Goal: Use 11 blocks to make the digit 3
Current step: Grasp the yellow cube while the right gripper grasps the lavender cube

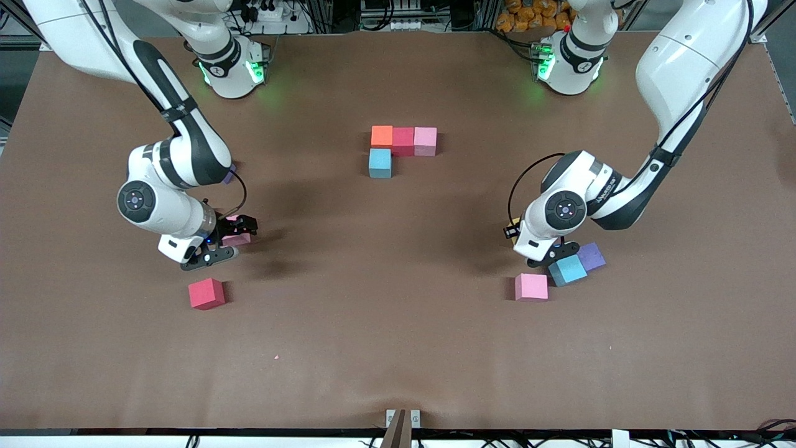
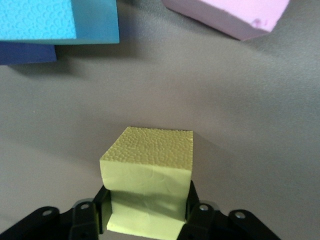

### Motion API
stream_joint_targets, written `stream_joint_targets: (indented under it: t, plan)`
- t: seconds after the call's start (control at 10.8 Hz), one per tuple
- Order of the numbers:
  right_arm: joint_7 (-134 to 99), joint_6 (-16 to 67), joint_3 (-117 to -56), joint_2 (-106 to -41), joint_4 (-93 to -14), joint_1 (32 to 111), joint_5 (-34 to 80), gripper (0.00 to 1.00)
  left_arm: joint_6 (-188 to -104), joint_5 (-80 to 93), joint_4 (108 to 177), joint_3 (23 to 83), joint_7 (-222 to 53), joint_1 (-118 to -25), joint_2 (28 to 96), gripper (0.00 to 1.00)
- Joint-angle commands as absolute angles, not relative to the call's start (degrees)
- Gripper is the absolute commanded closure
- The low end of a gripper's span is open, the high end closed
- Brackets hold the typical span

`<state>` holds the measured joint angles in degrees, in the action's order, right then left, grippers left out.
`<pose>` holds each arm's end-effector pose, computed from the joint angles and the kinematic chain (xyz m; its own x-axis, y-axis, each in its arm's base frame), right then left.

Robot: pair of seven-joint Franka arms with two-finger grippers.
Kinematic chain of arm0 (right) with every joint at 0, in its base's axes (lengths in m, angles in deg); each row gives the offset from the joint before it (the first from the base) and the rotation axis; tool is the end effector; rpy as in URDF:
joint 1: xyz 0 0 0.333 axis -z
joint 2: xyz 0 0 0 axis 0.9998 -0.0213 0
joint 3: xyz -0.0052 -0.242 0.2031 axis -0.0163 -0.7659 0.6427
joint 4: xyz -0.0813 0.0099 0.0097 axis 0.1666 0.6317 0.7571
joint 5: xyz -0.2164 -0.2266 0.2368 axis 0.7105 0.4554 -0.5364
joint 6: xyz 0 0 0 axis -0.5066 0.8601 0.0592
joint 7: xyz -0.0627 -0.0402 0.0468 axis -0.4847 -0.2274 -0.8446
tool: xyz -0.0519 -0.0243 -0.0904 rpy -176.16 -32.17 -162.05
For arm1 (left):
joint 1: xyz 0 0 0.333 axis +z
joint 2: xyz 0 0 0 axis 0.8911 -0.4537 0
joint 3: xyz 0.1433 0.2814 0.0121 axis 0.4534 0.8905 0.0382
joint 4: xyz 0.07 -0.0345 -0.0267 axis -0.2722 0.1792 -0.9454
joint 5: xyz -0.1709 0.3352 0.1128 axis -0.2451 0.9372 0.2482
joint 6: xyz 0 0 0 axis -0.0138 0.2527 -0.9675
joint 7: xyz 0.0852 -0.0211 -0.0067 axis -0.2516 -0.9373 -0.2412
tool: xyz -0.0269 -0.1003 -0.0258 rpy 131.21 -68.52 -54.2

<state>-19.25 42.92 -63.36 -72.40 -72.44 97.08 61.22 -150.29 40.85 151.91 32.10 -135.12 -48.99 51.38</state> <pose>0.5744 0.0932 0.2456 0.9528 0.2882 -0.0959 0.2774 -0.9542 -0.1121 0.5563 -0.2237 0.2076 0.9265 0.3272 -0.1858 0.3032 -0.9416 -0.1463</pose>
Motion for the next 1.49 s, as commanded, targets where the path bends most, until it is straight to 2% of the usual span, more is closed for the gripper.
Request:
stream_joint_targets:
  t: [0.0,0.09,0.19,0.46,0.74,0.84,1.21,1.39]
  plan:
    - [-21.3,46.9,-63.9,-72.5,-75.6,97.4,59.8,0.0,-150.5,42.2,151.2,31.9,-136.0,-48.9,50.7,0.56]
    - [-21.5,52.8,-63.9,-72.6,-78.9,97.3,59.8,0.0,-150.5,42.2,151.1,31.9,-136.8,-49.0,50.8,0.57]
    - [-21.5,53.4,-63.9,-72.6,-79.5,97.4,59.8,0.0,-150.5,42.2,150.7,31.9,-137.1,-49.1,50.8,0.57]
    - [-23.2,52.1,-64.0,-72.1,-78.7,98.1,60.1,0.0,-149.9,41.6,149.3,31.8,-138.1,-49.0,51.7,0.58]
    - [-24.6,43.7,-64.3,-72.0,-74.4,99.2,60.4,0.0,-148.2,41.3,147.3,31.6,-140.3,-49.7,52.7,0.59]
    - [-24.6,43.2,-65.4,-71.8,-74.5,99.7,60.4,0.0,-147.2,41.3,146.3,31.5,-140.8,-49.7,52.7,0.59]
    - [-20.6,47.2,-66.3,-70.7,-80.0,102.7,59.6,0.0,-144.1,41.2,142.9,31.3,-143.2,-52.3,52.7,0.6]
    - [-15.6,46.6,-66.2,-70.5,-80.3,103.0,59.5,0.0,-143.2,40.1,141.3,30.8,-144.1,-52.5,52.7,0.61]
